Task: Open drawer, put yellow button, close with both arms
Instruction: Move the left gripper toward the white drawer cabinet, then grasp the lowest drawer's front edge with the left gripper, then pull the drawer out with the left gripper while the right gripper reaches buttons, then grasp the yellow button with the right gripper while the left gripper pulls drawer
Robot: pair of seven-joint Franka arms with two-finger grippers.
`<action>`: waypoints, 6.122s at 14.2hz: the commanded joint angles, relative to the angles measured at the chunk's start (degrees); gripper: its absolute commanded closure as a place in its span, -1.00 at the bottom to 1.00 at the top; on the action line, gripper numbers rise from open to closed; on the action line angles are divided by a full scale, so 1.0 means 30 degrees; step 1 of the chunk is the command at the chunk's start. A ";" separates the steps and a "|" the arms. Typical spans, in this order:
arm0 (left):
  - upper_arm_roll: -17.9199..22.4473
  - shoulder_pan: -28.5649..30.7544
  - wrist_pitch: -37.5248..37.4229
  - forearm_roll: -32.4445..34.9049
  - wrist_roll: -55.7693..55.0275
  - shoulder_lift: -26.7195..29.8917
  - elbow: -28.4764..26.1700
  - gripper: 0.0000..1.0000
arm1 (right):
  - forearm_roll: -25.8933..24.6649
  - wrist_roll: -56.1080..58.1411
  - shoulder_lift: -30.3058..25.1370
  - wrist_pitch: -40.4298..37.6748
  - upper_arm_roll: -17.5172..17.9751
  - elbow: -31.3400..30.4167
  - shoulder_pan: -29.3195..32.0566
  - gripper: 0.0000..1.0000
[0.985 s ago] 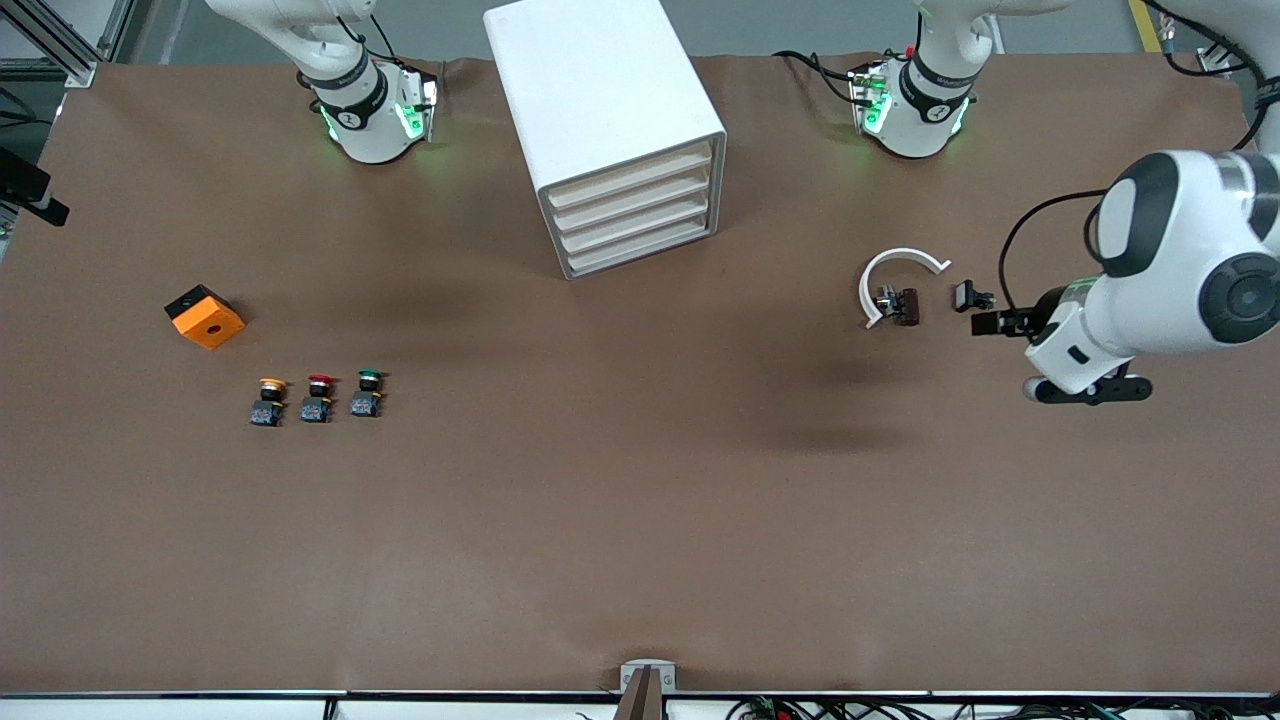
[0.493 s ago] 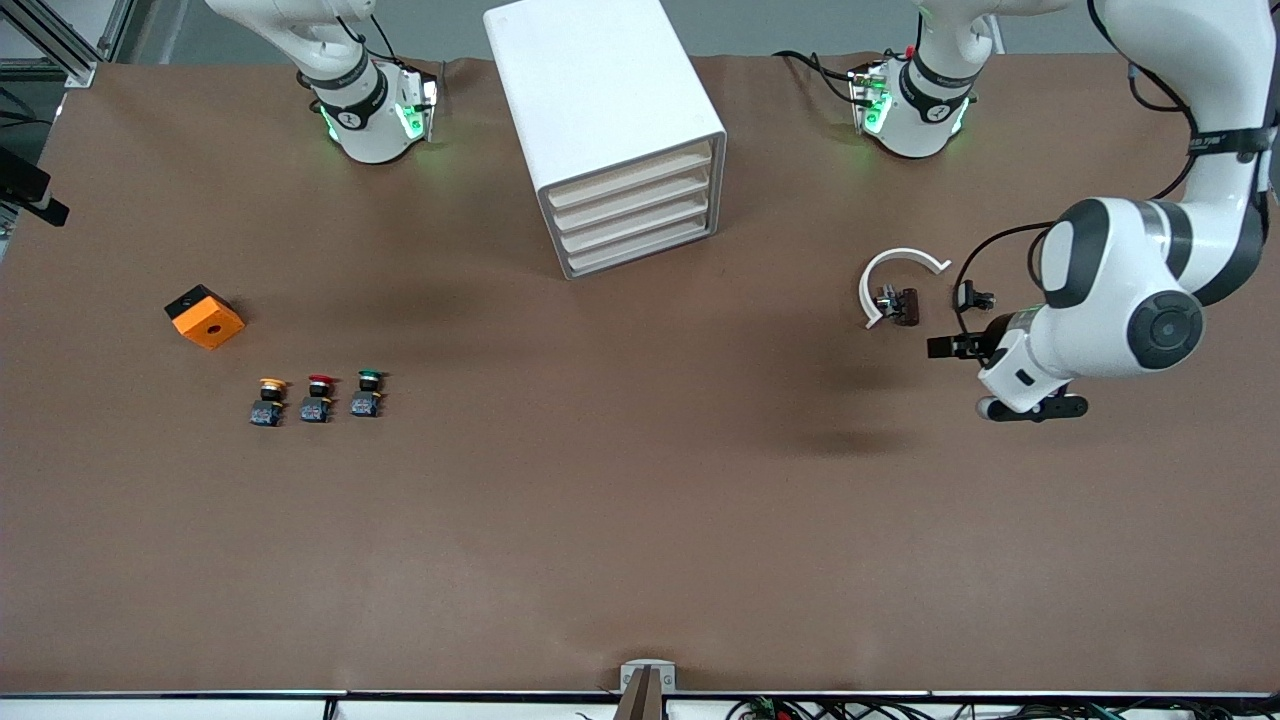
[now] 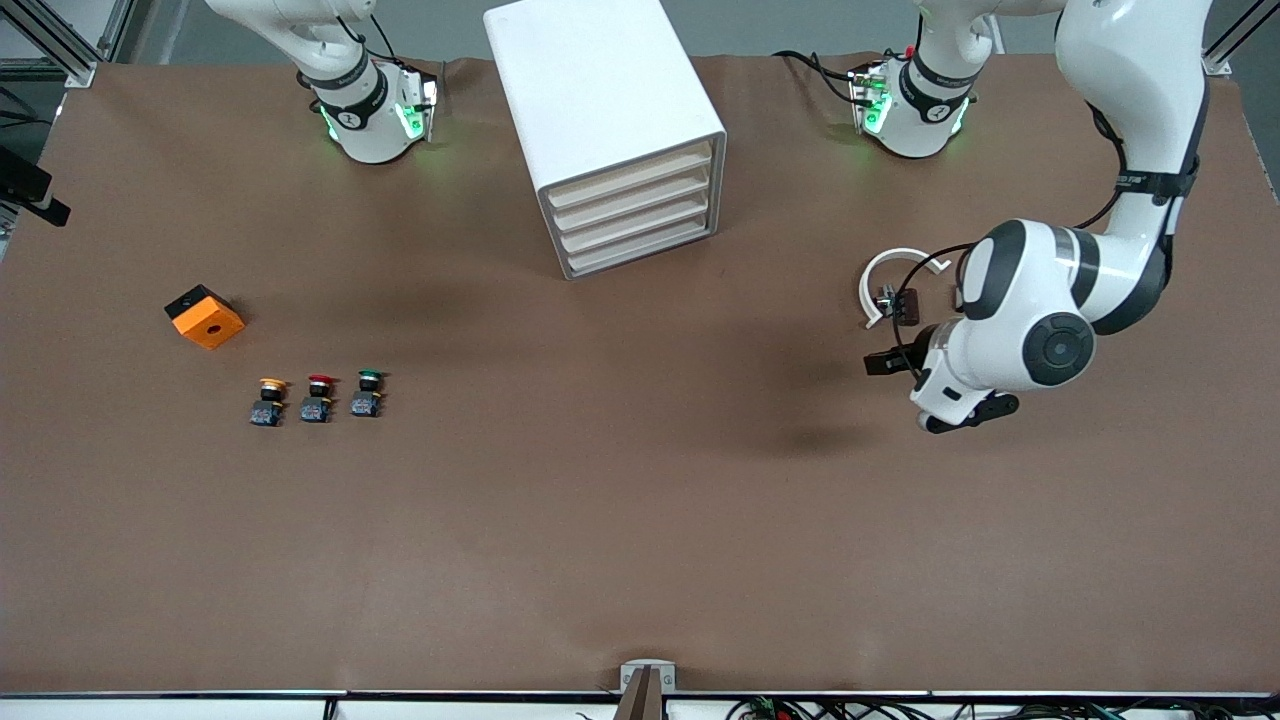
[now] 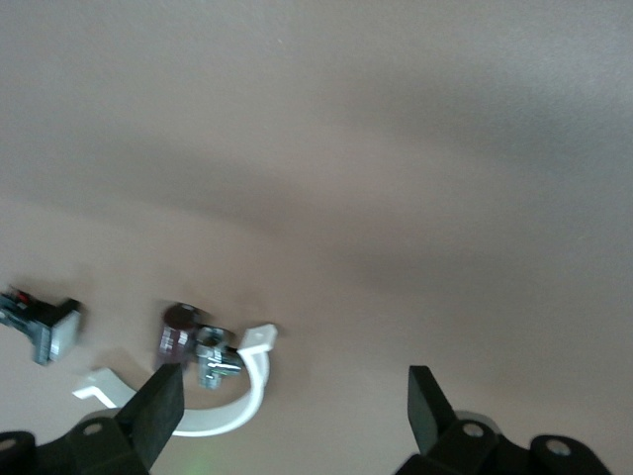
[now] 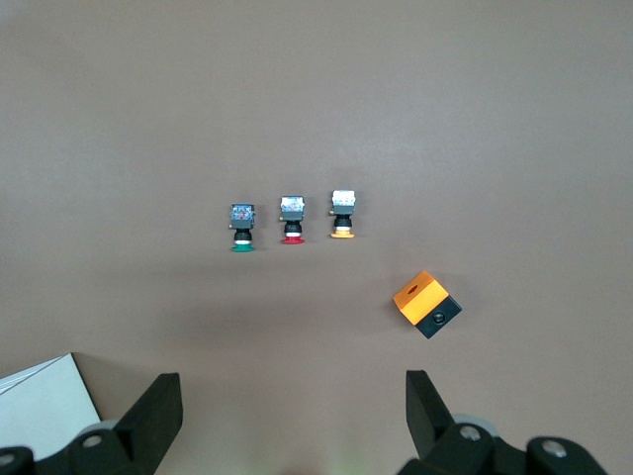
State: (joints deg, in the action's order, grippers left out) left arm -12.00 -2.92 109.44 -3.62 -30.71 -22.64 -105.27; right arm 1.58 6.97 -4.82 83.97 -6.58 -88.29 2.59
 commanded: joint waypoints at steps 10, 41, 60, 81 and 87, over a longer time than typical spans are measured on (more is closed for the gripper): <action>-0.4815 -0.0373 -0.3128 0.0445 -1.6383 -0.3668 0.4877 -1.00 | -0.0205 -0.0067 -0.0560 0.0194 0.0288 -0.0511 0.0045 -1.00; -0.6049 -0.2600 -1.3042 -1.2031 -3.4501 -0.9504 0.6614 -0.64 | -0.0175 0.0080 0.4683 0.0747 0.0200 0.0748 0.0163 -1.00; -0.5112 -0.4242 -1.2954 -1.3001 -3.4472 -0.9504 0.6672 0.76 | -0.0181 -0.0419 0.8254 1.9728 0.0200 -1.0646 0.1100 -1.00; -0.0954 -0.3802 -1.1228 -1.4902 -3.4355 -0.9358 0.8430 0.73 | 0.1523 -0.0125 1.1041 2.2020 0.0493 -1.0853 0.0895 0.96; 0.0220 -0.3773 -1.1109 -1.5081 -3.4354 -0.9065 0.9309 0.74 | 0.1523 -0.1086 0.9436 1.6121 0.0493 -0.8575 0.0371 1.00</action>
State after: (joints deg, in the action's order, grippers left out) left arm -13.39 -13.36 72.57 -48.95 -134.48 -50.26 -77.78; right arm 5.41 5.87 27.45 140.84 -5.40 -117.15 4.71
